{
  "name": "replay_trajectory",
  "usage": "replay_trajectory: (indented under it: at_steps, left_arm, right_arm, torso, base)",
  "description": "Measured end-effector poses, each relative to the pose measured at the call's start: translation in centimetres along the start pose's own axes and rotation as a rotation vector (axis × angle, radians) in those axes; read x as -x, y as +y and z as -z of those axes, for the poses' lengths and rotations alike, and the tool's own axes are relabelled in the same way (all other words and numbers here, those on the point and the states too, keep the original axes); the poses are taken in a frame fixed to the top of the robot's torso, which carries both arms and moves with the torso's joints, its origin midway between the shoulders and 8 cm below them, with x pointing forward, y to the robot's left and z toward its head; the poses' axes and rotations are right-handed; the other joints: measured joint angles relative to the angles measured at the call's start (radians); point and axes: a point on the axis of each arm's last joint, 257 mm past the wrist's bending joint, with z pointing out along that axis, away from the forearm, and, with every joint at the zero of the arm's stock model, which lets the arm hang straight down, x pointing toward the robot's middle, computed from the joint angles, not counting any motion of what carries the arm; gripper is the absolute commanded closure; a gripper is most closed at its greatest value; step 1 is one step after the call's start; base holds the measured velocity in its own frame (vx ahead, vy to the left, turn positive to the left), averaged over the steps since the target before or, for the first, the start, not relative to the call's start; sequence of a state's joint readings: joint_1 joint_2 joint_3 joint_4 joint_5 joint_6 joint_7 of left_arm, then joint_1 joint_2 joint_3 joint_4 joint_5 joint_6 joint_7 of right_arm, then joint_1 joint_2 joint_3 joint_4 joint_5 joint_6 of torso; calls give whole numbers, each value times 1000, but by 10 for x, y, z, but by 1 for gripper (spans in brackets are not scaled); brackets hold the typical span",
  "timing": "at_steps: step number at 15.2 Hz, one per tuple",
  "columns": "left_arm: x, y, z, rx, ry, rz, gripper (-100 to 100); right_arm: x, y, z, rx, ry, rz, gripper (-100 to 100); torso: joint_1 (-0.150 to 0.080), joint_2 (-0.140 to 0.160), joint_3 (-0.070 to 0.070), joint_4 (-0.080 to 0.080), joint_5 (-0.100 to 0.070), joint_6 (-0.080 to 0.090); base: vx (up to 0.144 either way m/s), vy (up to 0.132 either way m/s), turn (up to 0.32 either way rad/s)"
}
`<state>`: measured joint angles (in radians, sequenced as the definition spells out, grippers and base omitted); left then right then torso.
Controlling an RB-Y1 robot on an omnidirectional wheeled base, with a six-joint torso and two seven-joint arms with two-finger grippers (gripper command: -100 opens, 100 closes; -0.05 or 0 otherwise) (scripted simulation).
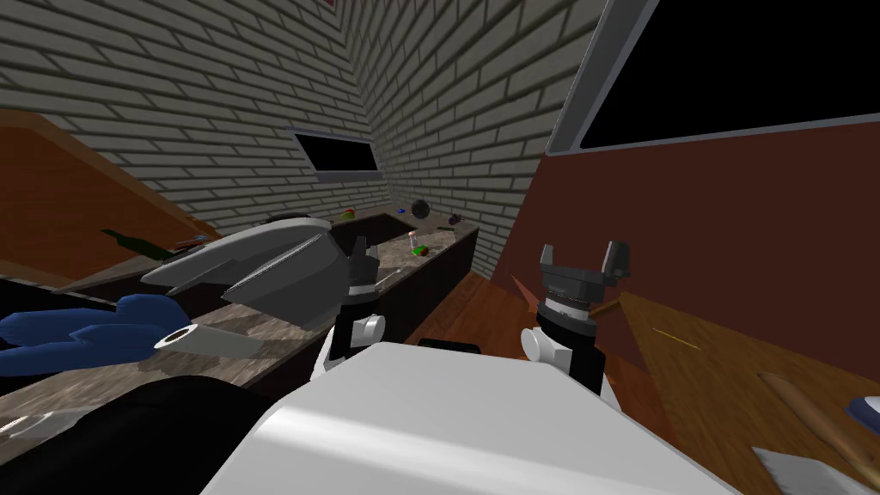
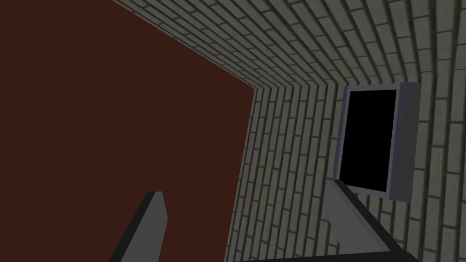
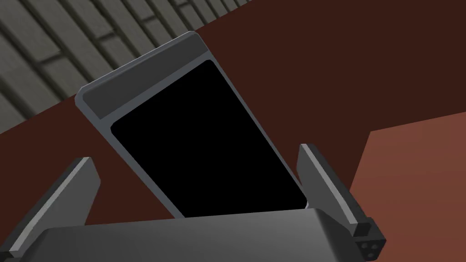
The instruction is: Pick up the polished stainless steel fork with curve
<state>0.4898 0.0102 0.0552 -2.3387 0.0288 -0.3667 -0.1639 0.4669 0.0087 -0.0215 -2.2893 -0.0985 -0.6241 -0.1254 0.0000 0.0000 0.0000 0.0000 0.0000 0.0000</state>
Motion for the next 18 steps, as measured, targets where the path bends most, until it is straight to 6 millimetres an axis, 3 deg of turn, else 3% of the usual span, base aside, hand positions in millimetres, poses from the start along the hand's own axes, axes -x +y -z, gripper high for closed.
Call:
replay_trajectory:
  at_steps: [9,18]
  left_arm:
    - [6,44,4,142,96,-62,-100]
    - [33,90,14,322,111,-97,-100]
  right_arm:
    - [0,0,0,0,0,0,0]
    - [0,0,0,0,0,0,0]
  torso:
    - [-2,-4,-3,-1,0,0]
    - [-2,-5,-3,-1,-1,0]
  base:
    - [51,-26,-6]
    - [53,-28,-6]
